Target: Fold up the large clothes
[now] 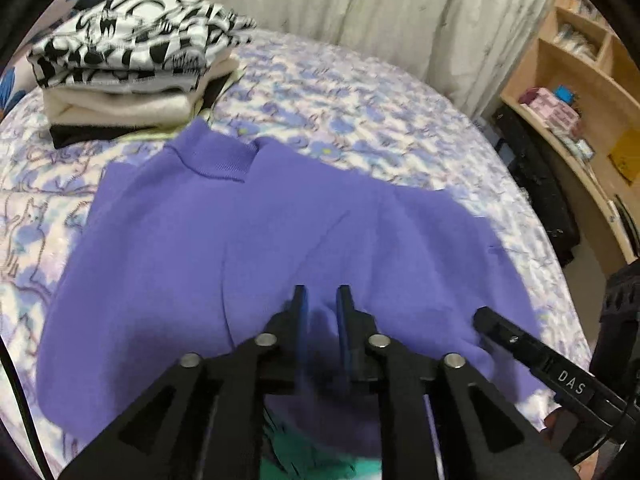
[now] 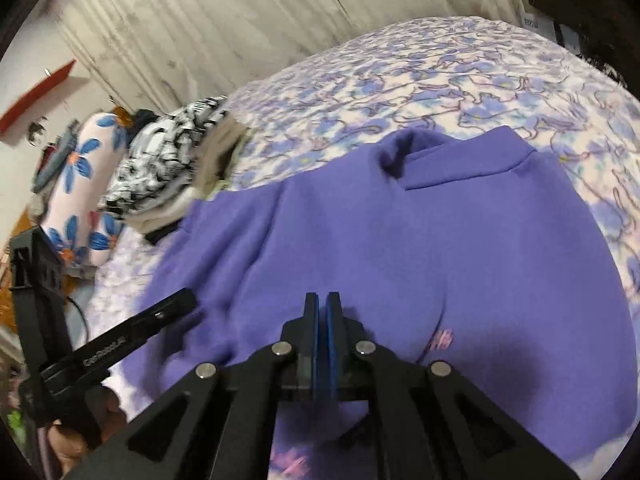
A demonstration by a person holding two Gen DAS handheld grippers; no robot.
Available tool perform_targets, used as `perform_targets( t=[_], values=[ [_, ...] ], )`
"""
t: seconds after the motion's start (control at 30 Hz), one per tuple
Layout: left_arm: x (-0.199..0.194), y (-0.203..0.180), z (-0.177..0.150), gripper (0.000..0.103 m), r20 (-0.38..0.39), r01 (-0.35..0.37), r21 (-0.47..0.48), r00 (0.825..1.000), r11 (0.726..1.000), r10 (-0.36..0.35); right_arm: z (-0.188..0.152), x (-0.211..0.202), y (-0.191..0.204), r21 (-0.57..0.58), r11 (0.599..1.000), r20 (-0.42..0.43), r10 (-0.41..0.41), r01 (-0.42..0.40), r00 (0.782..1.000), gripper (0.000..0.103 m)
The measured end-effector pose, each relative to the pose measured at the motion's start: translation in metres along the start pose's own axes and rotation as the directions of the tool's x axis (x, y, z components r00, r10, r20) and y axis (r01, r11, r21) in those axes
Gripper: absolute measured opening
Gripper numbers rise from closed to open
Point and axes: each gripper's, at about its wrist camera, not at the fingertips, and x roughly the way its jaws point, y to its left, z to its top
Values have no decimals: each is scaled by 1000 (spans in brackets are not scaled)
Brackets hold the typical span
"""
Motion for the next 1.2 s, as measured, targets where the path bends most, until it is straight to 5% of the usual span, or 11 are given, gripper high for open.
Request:
perform_targets(
  t=[0.17, 0.37, 0.5, 0.93, 1.13, 1.2],
  values=[
    [-31, -16, -25, 34, 41, 40, 44, 998, 998, -42, -25, -18, 19, -27, 999, 18, 36, -36, 999, 8],
    [-17, -23, -48, 34, 10, -3, 85, 1000, 996, 2, -42, -16, 33, -109, 994, 41, 5, 0, 999, 11],
    [7, -16, -51, 37, -37, -27, 89, 999, 996, 30, -49, 14, 20, -114, 990, -37, -84, 79, 996, 13],
    [3, -20, -53, 41, -29, -39, 66, 999, 997, 41, -49, 7, 18, -58, 996, -33, -74, 72, 997, 15],
    [-18, -18, -49, 57, -36, -35, 32, 999, 999, 36, -48, -15, 28, -41, 996, -9, -85, 84, 996, 29],
    [-28, -16, -49, 77, -32, -55, 15, 998, 998, 55, -48, -25, 31, -43, 995, 12, -90, 90, 996, 34]
  ],
)
